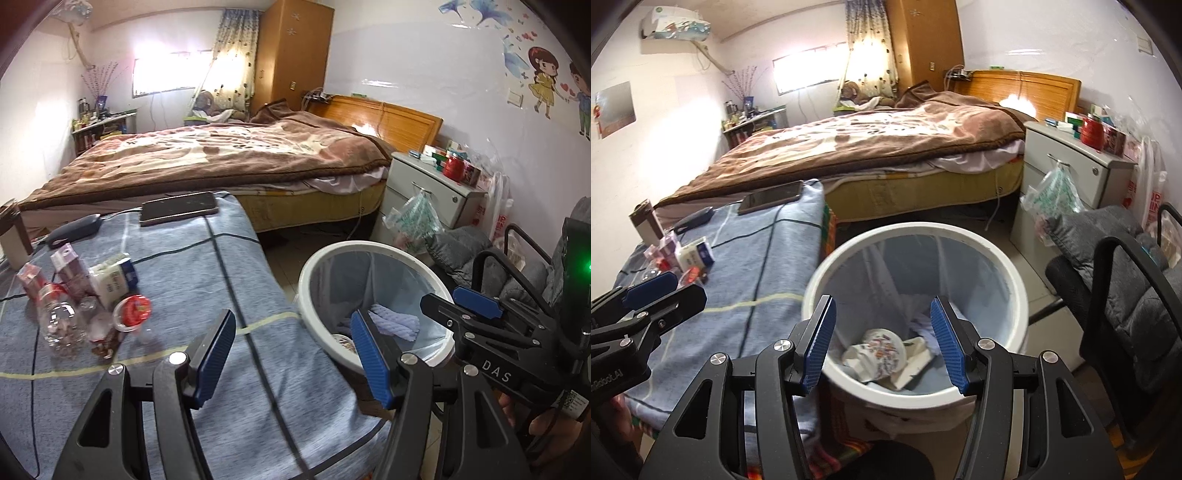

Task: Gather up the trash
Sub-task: 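Move both open tools back toward the bottles and yogurt cup on the table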

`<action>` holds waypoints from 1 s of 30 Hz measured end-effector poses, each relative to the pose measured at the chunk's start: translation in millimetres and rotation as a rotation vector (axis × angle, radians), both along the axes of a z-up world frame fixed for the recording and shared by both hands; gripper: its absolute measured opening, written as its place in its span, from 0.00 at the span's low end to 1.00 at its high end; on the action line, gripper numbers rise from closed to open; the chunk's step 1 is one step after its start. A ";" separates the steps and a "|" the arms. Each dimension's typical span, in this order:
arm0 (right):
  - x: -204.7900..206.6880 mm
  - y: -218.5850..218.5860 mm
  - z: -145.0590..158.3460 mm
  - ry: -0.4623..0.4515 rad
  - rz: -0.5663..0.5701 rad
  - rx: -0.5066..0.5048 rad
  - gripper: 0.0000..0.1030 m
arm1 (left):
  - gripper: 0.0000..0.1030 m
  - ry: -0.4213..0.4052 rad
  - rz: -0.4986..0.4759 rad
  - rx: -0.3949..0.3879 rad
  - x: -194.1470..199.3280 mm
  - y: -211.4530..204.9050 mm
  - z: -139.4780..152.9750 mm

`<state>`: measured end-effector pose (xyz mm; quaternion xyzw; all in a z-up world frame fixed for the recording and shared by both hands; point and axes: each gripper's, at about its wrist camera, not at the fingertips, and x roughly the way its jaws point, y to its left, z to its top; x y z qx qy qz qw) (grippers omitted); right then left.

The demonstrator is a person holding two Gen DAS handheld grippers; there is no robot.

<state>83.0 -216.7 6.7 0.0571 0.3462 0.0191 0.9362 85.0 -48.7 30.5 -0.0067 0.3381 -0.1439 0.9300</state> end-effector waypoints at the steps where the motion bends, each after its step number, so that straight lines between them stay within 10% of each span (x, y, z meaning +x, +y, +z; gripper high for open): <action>1: -0.1 3.0 0.6 -0.003 0.006 -0.001 0.54 | 0.65 -0.003 0.006 -0.002 -1.5 4.7 0.9; 30: 20.8 118.3 -6.5 0.000 0.260 0.011 0.54 | 0.66 0.006 0.363 -0.003 -24.7 179.2 -15.2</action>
